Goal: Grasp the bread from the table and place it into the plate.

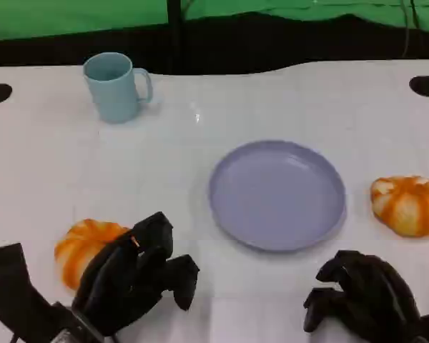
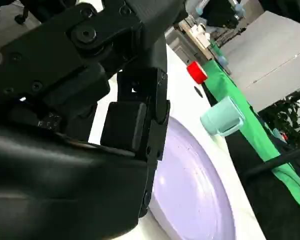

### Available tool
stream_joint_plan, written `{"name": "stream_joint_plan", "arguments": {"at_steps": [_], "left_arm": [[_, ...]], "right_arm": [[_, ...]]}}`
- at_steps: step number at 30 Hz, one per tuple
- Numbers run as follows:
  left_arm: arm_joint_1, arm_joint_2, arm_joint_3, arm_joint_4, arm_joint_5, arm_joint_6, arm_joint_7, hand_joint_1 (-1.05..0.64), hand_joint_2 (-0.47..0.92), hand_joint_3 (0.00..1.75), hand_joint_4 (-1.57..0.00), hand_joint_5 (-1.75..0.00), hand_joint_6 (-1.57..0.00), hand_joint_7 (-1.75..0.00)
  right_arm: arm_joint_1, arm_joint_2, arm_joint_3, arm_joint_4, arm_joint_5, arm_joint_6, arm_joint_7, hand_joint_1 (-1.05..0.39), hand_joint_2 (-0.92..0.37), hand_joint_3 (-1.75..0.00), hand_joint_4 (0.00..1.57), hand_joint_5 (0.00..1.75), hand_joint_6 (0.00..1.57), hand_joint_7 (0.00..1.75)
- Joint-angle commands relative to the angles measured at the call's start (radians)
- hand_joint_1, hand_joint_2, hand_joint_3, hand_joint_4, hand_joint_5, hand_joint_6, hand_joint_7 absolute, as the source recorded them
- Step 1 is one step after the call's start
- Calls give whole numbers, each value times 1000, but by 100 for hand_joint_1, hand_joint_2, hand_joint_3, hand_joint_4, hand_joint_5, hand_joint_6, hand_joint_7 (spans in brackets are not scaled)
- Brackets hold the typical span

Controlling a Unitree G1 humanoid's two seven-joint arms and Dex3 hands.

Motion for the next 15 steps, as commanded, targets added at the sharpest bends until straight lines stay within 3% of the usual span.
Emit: {"name": "stream_joint_plan", "arguments": {"at_steps": [1,15], "left_arm": [[0,11,5,-5,5,-6,-9,-66,92,26,-92,-175,-69,-175],[2,11,5,-7,9,-10,-9,-65,92,28,-92,-175,-68,-175]], "right_arm": [[8,-11,-10,-8,8,-2,1,-104,-72,0,156,79,157,40],[8,-12,-8,-9,7,-5,4,-104,-73,0,155,79,157,38]]}}
